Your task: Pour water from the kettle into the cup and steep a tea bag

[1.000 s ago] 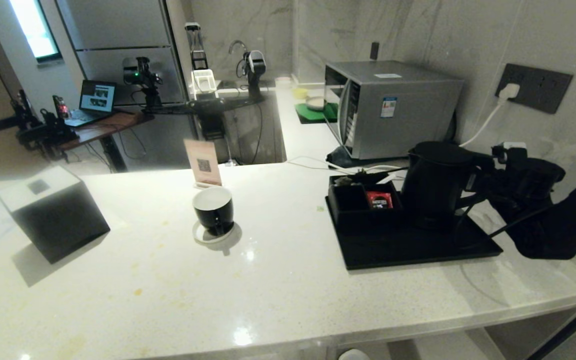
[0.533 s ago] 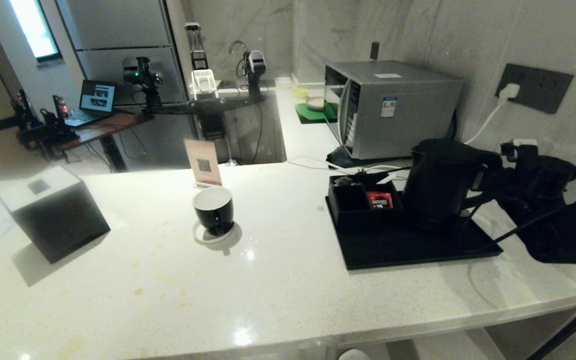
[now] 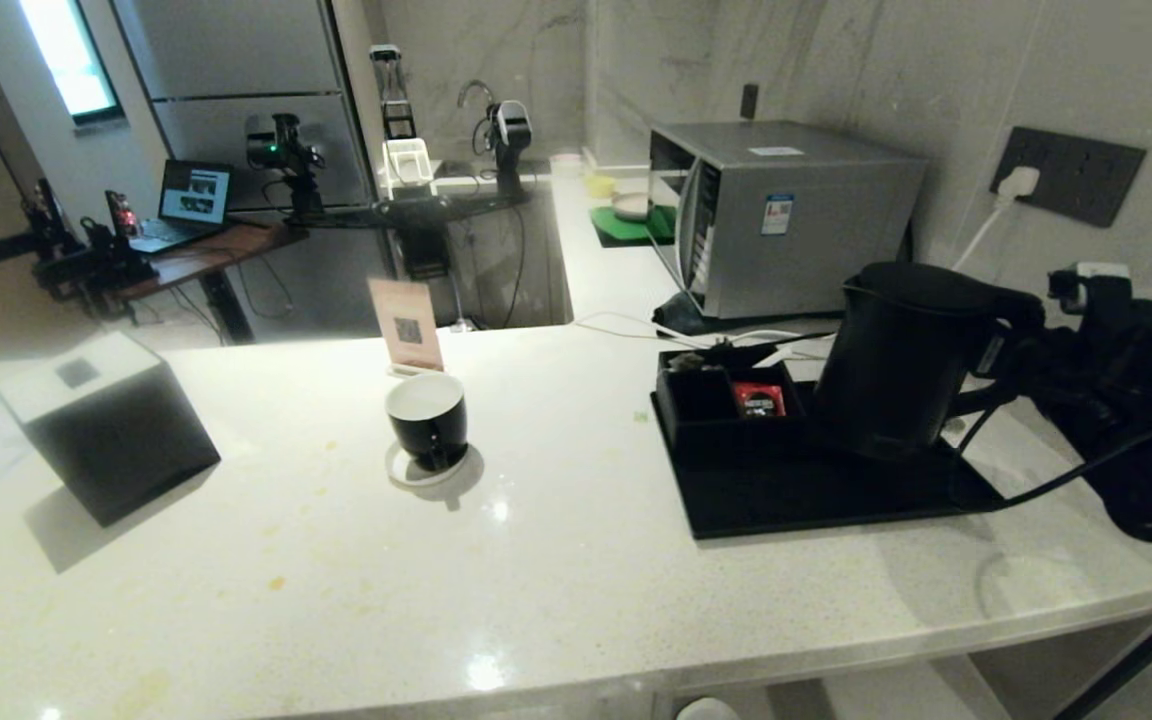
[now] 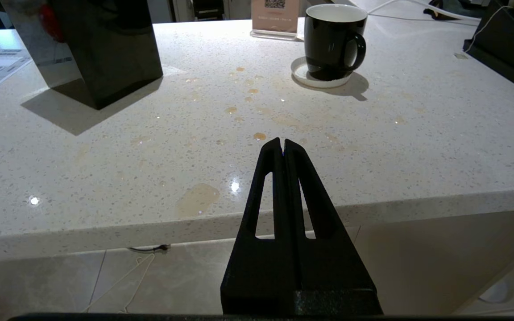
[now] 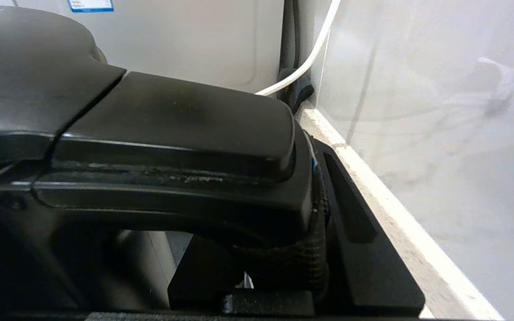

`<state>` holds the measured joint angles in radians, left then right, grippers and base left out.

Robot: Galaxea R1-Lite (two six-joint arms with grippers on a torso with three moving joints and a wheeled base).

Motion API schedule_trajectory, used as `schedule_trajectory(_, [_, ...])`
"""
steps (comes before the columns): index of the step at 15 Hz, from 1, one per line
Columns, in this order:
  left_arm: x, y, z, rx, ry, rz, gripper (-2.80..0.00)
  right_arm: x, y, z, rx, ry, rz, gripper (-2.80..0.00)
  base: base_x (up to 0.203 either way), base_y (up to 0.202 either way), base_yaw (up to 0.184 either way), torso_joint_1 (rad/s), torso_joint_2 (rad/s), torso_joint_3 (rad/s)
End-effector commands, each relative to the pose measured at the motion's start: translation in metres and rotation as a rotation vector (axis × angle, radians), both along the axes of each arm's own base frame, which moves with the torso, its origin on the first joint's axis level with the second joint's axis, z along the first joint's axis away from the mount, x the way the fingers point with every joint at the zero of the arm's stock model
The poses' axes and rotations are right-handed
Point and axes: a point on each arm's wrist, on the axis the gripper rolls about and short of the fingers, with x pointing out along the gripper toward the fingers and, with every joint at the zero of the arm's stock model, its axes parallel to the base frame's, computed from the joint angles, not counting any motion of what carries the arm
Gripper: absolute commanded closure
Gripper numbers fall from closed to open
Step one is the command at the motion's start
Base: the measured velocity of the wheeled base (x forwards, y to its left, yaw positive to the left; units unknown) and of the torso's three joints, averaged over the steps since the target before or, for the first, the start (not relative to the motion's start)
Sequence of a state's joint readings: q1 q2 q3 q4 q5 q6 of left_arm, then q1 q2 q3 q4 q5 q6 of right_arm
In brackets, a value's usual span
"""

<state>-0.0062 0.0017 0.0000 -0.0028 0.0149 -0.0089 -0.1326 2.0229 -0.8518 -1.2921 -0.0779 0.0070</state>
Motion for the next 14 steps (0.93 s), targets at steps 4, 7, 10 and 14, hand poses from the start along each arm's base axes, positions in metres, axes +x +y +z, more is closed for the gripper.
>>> schedule_trajectory(4, [0.0,0.0,0.0,0.0,0.001,0.0,0.0,-0.051,0.003,0.025,0.003,-0.018,-0.008,0.0,0.0,0.0,0.0,0.0,0.0,0.0])
schedule_trajectory(7, [0.0,0.0,0.0,0.0,0.001,0.0,0.0,-0.082,0.013,0.032,0.014,-0.015,0.017,0.0,0.0,0.0,0.0,0.0,0.0,0.0])
schedule_trajectory(10, [0.0,0.0,0.0,0.0,0.001,0.0,0.0,-0.107,0.023,0.039,0.017,-0.025,0.054,0.0,0.0,0.0,0.0,0.0,0.0,0.0])
schedule_trajectory(14, [0.0,0.0,0.0,0.0,0.001,0.0,0.0,-0.125,0.029,0.043,0.011,-0.011,0.102,0.0,0.0,0.0,0.0,0.0,0.0,0.0])
